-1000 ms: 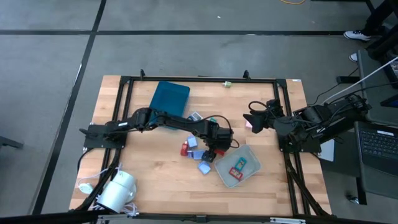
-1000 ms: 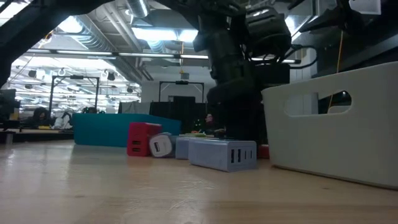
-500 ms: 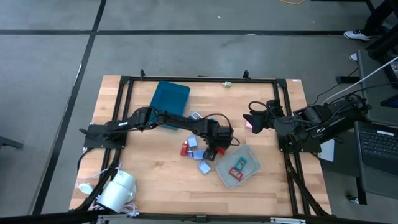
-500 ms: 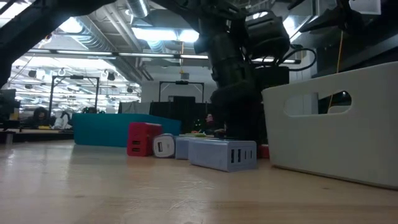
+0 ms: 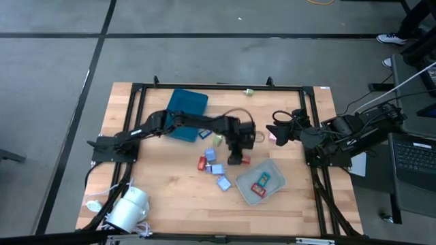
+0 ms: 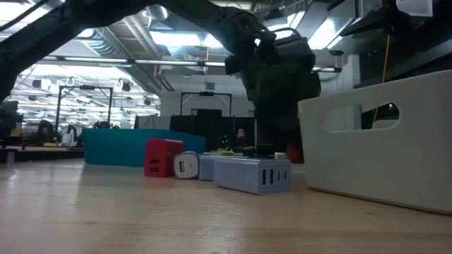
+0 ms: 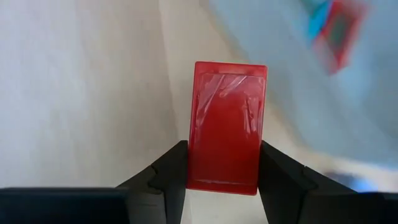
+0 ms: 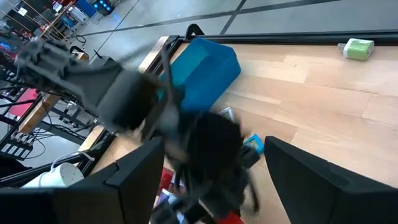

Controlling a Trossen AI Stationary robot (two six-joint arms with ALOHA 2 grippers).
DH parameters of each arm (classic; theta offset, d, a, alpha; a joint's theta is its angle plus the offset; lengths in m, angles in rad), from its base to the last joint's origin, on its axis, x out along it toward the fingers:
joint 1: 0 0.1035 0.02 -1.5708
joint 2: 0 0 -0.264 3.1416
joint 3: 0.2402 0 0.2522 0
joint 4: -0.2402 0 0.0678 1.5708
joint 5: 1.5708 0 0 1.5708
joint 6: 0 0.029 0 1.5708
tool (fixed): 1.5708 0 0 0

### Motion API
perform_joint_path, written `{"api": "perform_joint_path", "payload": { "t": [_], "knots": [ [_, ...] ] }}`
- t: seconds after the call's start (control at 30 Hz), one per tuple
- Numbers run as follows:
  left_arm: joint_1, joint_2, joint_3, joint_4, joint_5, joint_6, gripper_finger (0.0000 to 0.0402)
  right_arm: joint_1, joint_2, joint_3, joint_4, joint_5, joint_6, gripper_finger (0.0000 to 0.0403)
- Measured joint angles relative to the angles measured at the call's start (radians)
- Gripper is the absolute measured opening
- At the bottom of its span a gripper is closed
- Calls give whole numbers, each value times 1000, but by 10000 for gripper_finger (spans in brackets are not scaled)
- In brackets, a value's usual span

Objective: Pick & Place Office items
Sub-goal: Put the red digital clock into the gray bin

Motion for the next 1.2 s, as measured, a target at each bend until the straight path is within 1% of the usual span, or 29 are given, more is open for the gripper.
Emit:
{"api": "perform_joint_path", "payload": {
  "t": [0.07, 0.13, 0.27, 0.3, 0.43, 0.5, 0.57, 0.7, 0.77, 0.87, 1.0, 1.03, 1.07, 1.2],
  "knots": [
    [28, -1, 26, -1, 92, -20, 150, 0, 0, 0, 0, 0, -1, 280],
    [46, -1, 55, -2, 162, -35, 150, 0, 0, 0, 0, 0, -6, 280],
    [55, -3, 114, 9, 331, -36, 150, 0, 0, 0, 0, 0, -24, 280],
    [50, -4, 126, 9, 356, -37, 150, 0, 0, 0, 0, 0, -27, 280],
    [2, -5, 150, 10, 379, -9, 150, 0, 0, 0, 0, 0, -31, 280],
    [-34, -5, 156, 20, 424, 3, 150, 0, 0, 0, 0, 0, -31, 280],
    [-75, -6, 158, 47, 417, 5, 150, 0, 0, 0, 0, 0, -31, 280],
    [-145, -6, 158, 73, 325, 24, 150, 0, 0, 0, 0, 0, -31, 280],
    [-171, 7, 159, 104, 307, 20, 150, 0, 0, 0, 0, 0, -31, 280],
    [-193, 39, 159, 112, 279, -15, 150, 0, 0, 0, 0, 0, -29, 280],
    [-191, 64, 157, 118, 271, -34, 150, 0, 0, 0, 12, 0, -26, 280],
    [-191, 64, 157, 121, 253, -40, 155, 0, 0, 0, 13, 0, -27, 280],
    [-191, 64, 157, 129, 237, -40, 171, 0, 0, 0, 15, 0, -26, 280],
    [-191, 62, 157, 154, 206, -40, 260, 0, 0, 0, 16, 0, -26, 280]
  ]
}}
